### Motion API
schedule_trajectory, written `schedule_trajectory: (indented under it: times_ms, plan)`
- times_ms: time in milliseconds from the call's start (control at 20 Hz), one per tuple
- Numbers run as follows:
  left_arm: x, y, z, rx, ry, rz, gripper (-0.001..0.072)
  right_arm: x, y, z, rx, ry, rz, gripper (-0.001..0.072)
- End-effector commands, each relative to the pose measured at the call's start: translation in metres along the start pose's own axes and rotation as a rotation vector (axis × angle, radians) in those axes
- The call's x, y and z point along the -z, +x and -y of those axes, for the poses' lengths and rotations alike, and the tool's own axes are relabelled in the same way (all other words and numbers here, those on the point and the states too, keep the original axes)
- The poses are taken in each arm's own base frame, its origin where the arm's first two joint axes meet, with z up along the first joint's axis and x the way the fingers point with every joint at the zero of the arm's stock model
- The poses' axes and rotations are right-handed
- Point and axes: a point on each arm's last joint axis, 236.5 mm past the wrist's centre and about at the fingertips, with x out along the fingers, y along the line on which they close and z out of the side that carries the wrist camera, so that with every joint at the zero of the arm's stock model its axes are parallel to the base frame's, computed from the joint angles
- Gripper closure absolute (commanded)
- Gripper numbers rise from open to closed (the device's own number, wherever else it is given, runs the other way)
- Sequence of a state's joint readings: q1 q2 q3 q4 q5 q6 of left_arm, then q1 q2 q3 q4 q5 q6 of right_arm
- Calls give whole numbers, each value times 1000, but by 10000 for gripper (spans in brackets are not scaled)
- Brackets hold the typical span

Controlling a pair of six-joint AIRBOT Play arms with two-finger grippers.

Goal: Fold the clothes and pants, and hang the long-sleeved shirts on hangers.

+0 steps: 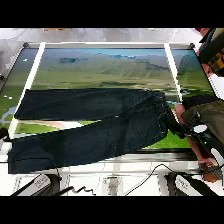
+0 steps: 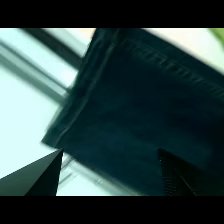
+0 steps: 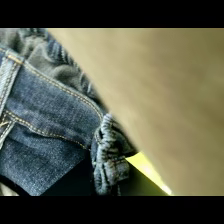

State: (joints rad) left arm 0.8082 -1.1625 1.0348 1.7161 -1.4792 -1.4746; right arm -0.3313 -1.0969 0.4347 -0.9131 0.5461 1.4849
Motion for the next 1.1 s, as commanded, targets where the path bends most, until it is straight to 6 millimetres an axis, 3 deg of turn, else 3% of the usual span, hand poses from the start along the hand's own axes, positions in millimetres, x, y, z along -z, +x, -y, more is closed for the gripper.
schedule_trajectory:
  times_ms: [0, 200, 350, 450, 600, 650, 700, 850, 950, 1050]
  plan:
    - [44, 2, -39, -34, -90, -157, 95, -12, 2, -7, -5, -61, 63, 683]
    - [87, 17, -68, 5, -238, -201, 95, -12, 2, -5, 3, -74, 63, 683]
    - [107, 46, -70, 100, -299, -183, 95, -12, 2, -5, 3, -74, 63, 683]
    - [106, 60, -62, 196, -309, -137, 95, -13, 2, -5, 3, -73, 67, 683]
    - [110, 78, -71, 207, -380, -99, 109, -13, 2, -5, 3, -73, 70, 683]
    - [110, 84, -74, 197, -394, -81, 187, -14, 2, -5, 3, -73, 71, 683]
    - [105, 89, -77, 183, -402, -50, 208, -14, 2, -5, 3, -73, 71, 683]
    - [85, 106, -74, 203, -429, 28, 206, -16, 1, -6, 2, -70, 80, 683]
    - [73, 114, -59, 284, -422, 39, 111, -15, 1, -6, 0, -66, 78, 683]
    - [60, 120, -46, 362, -434, 58, 112, -13, 2, -6, -1, -66, 70, 683]
